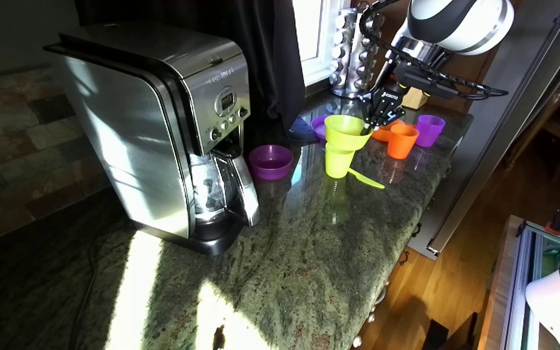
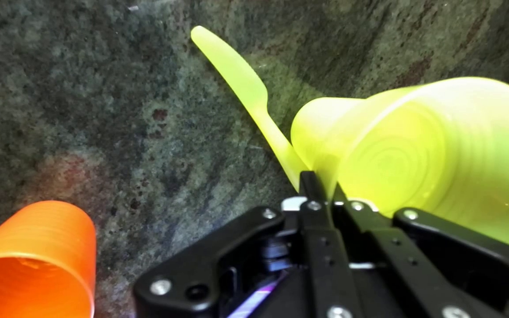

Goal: Place the yellow bowl on the yellow cup. and then the yellow knife on the bowl

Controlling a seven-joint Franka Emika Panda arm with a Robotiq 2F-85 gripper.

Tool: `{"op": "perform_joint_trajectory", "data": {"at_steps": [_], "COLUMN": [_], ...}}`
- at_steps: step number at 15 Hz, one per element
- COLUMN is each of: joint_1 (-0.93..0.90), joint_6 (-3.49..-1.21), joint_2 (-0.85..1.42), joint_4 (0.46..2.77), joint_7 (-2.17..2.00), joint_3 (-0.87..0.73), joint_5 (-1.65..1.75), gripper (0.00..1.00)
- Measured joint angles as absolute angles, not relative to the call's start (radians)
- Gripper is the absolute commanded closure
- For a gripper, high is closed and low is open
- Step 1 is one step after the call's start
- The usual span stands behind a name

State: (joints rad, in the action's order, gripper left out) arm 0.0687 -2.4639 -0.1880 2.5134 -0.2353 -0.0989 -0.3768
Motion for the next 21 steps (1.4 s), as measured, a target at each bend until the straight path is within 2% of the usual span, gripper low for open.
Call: {"op": "perform_joint_trajectory", "data": {"at_steps": [4, 5, 6, 15, 17, 21], "joint_1": [0.068, 0.067, 0.066, 0.064, 0.064, 0.065], "joint_6": [-2.464, -2.464, -2.464, -2.464, -2.464, -2.463], "joint_2": [-0.188, -0.187, -0.184, -0.173, -0.177, -0.203], "joint_4": [2.513, 2.513, 2.513, 2.512, 2.512, 2.516], "joint_7": [-0.234, -0.234, -0.234, -0.234, -0.234, -0.232], "joint_3": [-0.099, -0.098, -0.096, -0.087, -0.087, -0.087], "joint_5": [-0.377, -0.377, -0.377, -0.377, -0.377, -0.374], "gripper": [0.99, 0.71, 0.71, 0.05, 0.00, 0.00]}}
